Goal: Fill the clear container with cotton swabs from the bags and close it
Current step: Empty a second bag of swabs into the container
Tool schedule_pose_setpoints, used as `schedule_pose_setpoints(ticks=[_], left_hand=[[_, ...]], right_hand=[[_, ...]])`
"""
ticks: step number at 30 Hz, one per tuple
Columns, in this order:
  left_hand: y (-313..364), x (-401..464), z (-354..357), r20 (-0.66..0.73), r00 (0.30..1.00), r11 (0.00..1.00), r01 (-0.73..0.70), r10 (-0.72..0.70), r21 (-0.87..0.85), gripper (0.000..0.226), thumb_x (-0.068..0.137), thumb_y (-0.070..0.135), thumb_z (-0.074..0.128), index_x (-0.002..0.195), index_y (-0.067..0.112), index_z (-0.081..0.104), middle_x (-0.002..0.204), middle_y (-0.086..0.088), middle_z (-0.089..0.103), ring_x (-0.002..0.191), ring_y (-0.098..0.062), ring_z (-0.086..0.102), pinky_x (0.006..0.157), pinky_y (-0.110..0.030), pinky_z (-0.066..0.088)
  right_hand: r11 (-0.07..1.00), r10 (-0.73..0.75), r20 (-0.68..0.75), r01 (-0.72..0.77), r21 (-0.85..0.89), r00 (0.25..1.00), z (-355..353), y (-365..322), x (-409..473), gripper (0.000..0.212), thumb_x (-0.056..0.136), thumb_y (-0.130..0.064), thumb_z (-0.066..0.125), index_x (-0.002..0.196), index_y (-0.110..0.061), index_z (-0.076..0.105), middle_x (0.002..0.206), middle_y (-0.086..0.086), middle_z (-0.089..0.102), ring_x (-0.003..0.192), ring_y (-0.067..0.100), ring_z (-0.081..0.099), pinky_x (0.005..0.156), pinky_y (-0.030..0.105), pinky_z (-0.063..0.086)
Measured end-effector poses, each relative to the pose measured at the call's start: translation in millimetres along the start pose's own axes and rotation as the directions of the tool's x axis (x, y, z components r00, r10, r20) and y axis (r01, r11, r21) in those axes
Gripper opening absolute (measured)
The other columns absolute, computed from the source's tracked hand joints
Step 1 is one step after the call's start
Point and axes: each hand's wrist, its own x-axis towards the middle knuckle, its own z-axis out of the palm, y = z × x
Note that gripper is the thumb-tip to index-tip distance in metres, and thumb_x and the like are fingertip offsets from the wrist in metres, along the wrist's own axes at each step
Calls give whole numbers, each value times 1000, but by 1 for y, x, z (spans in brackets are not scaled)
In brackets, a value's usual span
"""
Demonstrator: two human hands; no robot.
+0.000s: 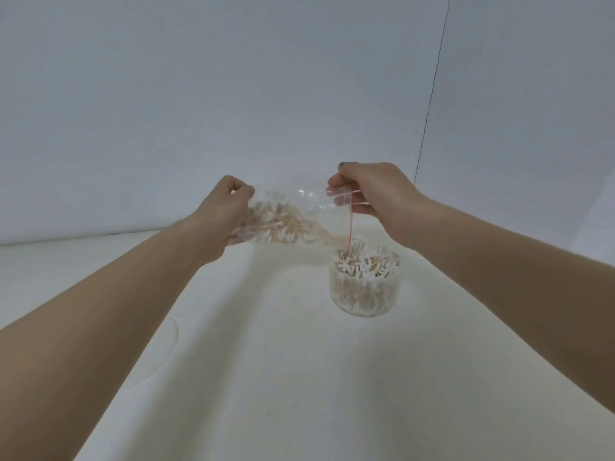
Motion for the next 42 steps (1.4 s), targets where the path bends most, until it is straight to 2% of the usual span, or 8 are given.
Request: schedule_pose_setpoints(ticks=[4, 9, 18, 22, 32, 35, 39, 42], left_hand=[[29, 1, 23, 54, 993, 994, -105, 106, -36, 6, 99, 21, 61, 99, 24, 56, 101, -5, 69, 76, -16, 64, 55, -21, 54], [58, 1, 53, 175, 951, 965, -261, 254, 17, 7, 97, 21, 66, 103, 23, 63, 119, -8, 73, 78, -11, 69, 84, -29, 59], [91, 6, 69, 295, 871, 875, -453, 393, 171, 22, 94, 21, 69, 116, 20, 65, 119, -12, 72, 76, -10, 62, 70, -23, 53], [95, 2, 72, 354, 832, 854, -500, 427, 147, 31, 92, 24, 72, 121, 26, 61, 118, -10, 73, 79, -10, 64, 77, -24, 54], [63, -7, 88, 190, 933, 850, -178, 307, -496, 82, 81, 39, 81, 148, 18, 37, 109, 0, 72, 112, -16, 71, 111, -35, 47], [39, -18, 98, 104, 975, 820, -104, 194, -563, 72, 89, 64, 63, 145, 24, 42, 140, -2, 60, 126, -14, 61, 113, -34, 43], [-7, -30, 108, 184, 958, 947, -165, 221, -277, 110, 64, 85, 59, 155, 32, 28, 152, 6, 48, 136, -12, 51, 114, -37, 39], [-27, -34, 115, 307, 910, 960, -269, 278, -72, 82, 86, 63, 68, 153, 36, 31, 144, 9, 52, 119, 9, 59, 85, -9, 48]], right_hand=[[989, 86, -120, -69, 132, 989, -20, 38, -7, 18, 95, -19, 57, 98, -7, 71, 101, 11, 76, 83, 20, 68, 88, 36, 57], [963, 141, -190, -90, 254, 972, -34, 77, -13, 14, 97, -17, 56, 106, -8, 62, 99, 13, 62, 83, 29, 72, 88, 45, 60], [996, -52, -303, 28, -83, 951, -52, 75, -6, 27, 101, -35, 47, 91, -13, 60, 89, -11, 59, 82, 4, 53, 74, 23, 39], [997, 50, -216, -36, 70, 975, -56, 71, 10, 28, 99, -41, 42, 89, -22, 59, 113, -7, 63, 108, 9, 57, 100, 33, 39], [956, 87, -135, -44, 290, 987, -47, 80, 7, 44, 104, -37, 41, 79, -15, 70, 94, -1, 76, 99, 13, 66, 108, 33, 38], [947, 82, -156, -28, 321, 984, -46, 77, 4, 44, 105, -34, 40, 89, -12, 74, 104, 3, 76, 103, 15, 68, 104, 28, 40], [941, 94, -161, -35, 336, 982, -45, 75, 3, 42, 105, -32, 40, 94, -12, 75, 108, 1, 76, 107, 15, 68, 98, 27, 40], [939, 86, -169, -23, 344, 982, -43, 75, 2, 41, 104, -31, 41, 87, -15, 74, 101, -2, 77, 108, 17, 68, 101, 28, 42]])
